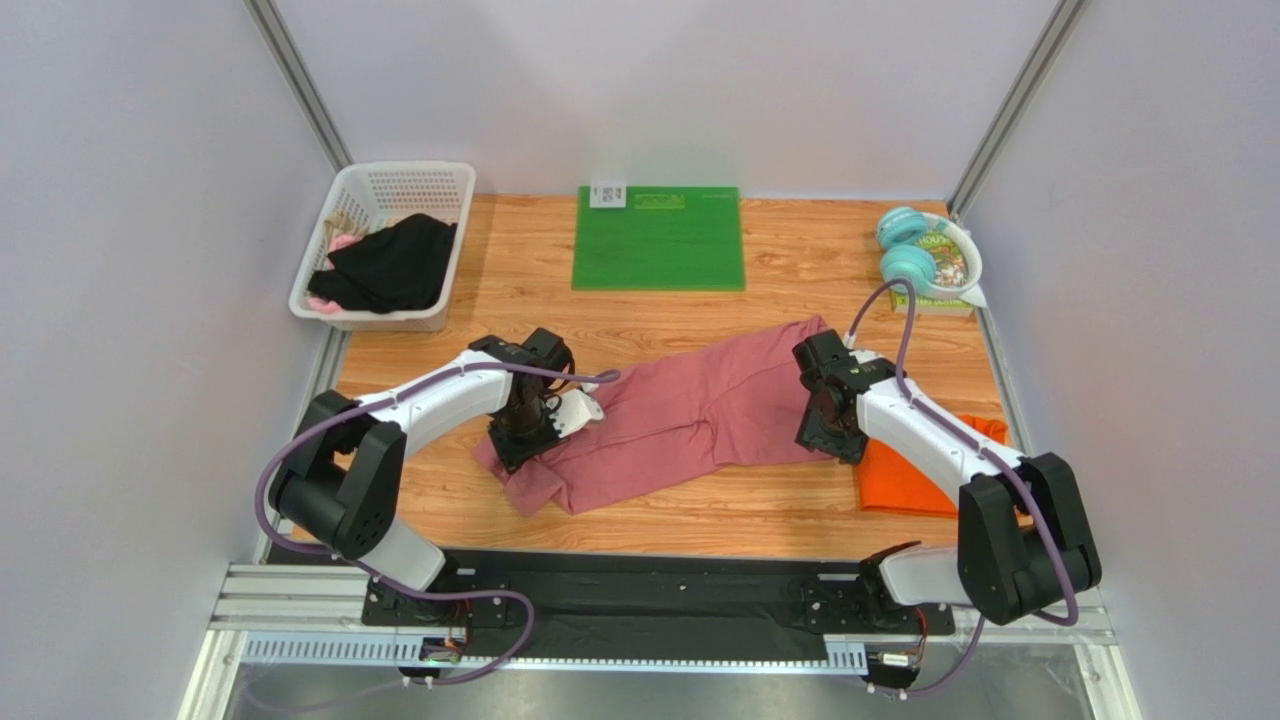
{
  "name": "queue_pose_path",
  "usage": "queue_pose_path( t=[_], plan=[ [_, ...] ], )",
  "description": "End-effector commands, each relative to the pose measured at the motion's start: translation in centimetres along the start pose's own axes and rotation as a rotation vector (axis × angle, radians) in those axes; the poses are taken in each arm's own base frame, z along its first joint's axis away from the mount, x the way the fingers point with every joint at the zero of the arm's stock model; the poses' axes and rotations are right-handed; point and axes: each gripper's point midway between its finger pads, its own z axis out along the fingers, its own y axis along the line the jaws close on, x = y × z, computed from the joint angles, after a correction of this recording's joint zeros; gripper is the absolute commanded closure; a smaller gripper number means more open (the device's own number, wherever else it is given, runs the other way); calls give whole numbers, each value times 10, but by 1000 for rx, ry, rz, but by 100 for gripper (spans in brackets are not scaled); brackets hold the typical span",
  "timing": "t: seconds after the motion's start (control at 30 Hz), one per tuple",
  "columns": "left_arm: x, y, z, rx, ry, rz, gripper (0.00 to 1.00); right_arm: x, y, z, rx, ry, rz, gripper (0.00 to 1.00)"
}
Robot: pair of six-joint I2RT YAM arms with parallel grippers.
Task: Fold and stack the t-shirts
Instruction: Flatten out the tshirt
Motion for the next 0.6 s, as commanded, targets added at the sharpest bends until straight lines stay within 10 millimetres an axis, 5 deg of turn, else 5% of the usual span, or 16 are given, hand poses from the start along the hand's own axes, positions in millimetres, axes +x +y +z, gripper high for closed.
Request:
queue_pose_path(
  t=[0.0, 0.27, 0.57],
  plan=[
    [-1, 4, -2, -12, -14, 6, 100, -4, -6, 5, 39, -20, 3, 48],
    [-2, 5, -5, -12, -22, 0, 100, 1, -6, 13, 55, 0, 5, 42],
    [0, 5, -5, -14, -17, 0, 100, -9, 3, 29, 67, 6, -2, 54]
  ],
)
